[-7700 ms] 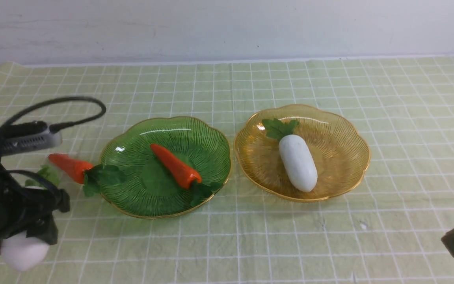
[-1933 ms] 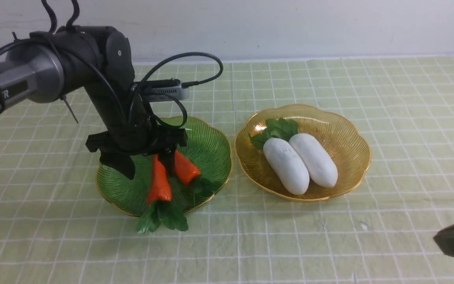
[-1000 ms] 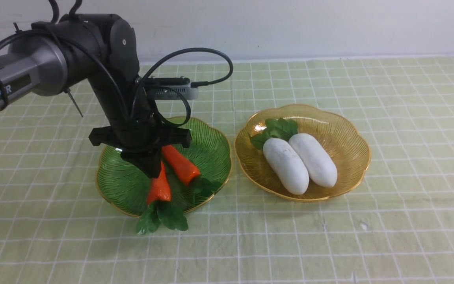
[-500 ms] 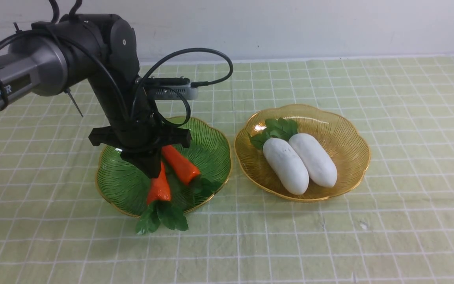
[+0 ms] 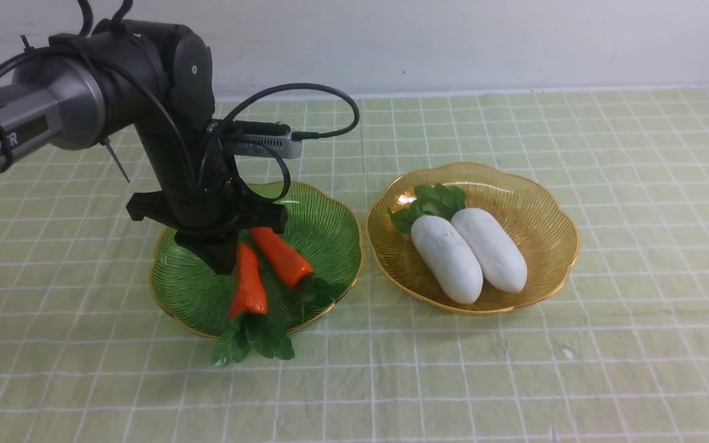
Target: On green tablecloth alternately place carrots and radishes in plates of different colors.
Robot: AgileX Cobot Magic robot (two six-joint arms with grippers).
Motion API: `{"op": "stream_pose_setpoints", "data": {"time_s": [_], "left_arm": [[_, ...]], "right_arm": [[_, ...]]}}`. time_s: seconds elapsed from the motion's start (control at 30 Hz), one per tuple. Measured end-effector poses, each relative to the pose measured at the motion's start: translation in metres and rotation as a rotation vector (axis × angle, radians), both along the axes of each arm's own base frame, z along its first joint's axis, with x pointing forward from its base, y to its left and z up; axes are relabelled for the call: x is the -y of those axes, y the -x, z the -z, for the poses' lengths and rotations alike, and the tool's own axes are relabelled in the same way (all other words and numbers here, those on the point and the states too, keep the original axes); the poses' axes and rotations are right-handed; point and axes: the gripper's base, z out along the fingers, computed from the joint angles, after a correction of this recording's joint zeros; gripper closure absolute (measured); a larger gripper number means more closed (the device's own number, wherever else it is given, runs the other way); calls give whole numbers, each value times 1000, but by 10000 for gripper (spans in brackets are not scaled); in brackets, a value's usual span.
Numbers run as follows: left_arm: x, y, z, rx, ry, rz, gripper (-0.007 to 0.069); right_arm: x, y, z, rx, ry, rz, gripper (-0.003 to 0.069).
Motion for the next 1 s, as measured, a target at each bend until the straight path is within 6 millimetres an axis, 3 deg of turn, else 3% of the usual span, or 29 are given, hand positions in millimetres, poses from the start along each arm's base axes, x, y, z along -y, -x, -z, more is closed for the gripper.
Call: {"op": "stream_pose_setpoints", "data": {"time_s": [0.23, 0.4, 0.63, 0.83, 1.0], "left_arm": [[-3, -4, -7, 36, -40, 11, 632], [-1, -13, -43, 161, -16, 32, 632], [-7, 8, -109, 331, 19, 66, 632], [-14, 30, -144, 414, 31, 91, 632], [-24, 61, -179, 503, 52, 89, 632]], "right_arm": [[13, 6, 64, -42, 16, 167, 674], [17, 3, 105, -138, 45, 261, 674], [20, 3, 104, -118, 33, 312, 674], [24, 2, 104, -119, 28, 394, 674], [27, 2, 104, -118, 24, 453, 674]]}}
